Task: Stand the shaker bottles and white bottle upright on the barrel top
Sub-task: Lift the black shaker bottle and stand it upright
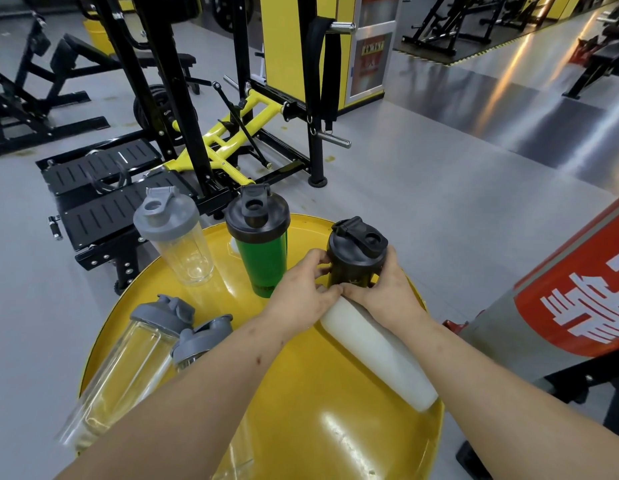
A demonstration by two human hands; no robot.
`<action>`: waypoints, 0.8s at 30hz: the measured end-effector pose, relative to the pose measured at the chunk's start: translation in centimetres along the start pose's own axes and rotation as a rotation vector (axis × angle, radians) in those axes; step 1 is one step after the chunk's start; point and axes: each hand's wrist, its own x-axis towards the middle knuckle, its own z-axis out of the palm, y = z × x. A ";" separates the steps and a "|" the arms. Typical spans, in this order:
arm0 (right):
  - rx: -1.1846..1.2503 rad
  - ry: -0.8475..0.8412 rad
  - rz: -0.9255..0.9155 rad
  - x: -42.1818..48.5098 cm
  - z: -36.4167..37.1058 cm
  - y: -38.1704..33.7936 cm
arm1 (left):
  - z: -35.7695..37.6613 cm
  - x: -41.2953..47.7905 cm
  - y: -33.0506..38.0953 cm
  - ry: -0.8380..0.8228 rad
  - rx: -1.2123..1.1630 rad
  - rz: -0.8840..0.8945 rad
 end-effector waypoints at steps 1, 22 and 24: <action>-0.005 -0.002 0.003 0.0 0.0 0.0 | 0.0 0.0 0.0 -0.001 0.007 0.000; -0.377 0.194 0.287 -5.4 0.7 -4.8 | -6.3 -6.4 0.6 -0.007 0.222 0.071; -0.388 0.242 0.263 -6.5 1.9 -6.0 | -7.5 -7.2 0.3 -0.014 0.236 0.095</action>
